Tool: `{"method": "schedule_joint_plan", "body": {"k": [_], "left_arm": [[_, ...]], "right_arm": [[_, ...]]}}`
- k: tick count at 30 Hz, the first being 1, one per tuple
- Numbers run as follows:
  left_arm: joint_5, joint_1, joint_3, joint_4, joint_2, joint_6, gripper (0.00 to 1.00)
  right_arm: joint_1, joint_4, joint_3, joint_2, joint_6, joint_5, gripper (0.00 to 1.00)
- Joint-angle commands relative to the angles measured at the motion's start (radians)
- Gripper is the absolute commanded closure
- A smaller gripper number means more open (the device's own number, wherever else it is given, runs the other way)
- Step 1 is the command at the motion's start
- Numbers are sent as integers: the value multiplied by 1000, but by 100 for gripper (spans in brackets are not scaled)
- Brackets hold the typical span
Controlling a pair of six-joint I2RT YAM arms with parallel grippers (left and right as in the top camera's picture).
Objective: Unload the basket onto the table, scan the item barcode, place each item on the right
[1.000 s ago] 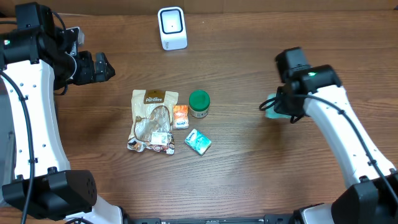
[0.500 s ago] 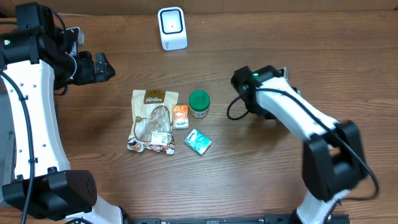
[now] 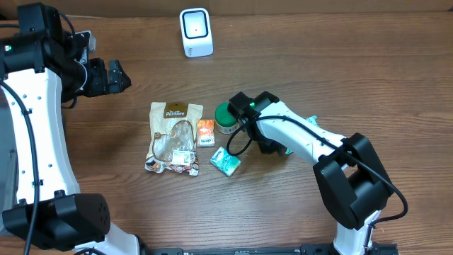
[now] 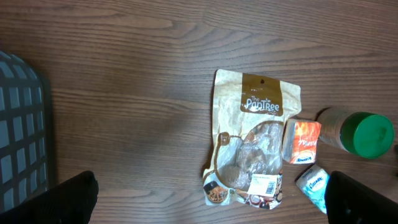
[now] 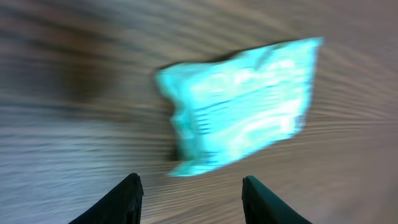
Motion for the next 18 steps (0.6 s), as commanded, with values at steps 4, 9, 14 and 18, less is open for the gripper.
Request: {"method": "schedule_joint_plan", "body": {"k": [4, 9, 14, 18], "left_arm": [[-3, -7, 15, 1, -11, 28, 1], [-3, -7, 15, 1, -11, 28, 1], [-3, -7, 15, 1, -11, 28, 1], [-3, -7, 15, 1, -11, 28, 0]], "right_arm": [[-126, 89, 75, -81, -17, -400, 52], [-351, 87, 84, -143, -18, -521, 52], [-543, 50, 56, -135, -18, -592, 65], [-602, 71, -29, -135, -5, -592, 79]]}}
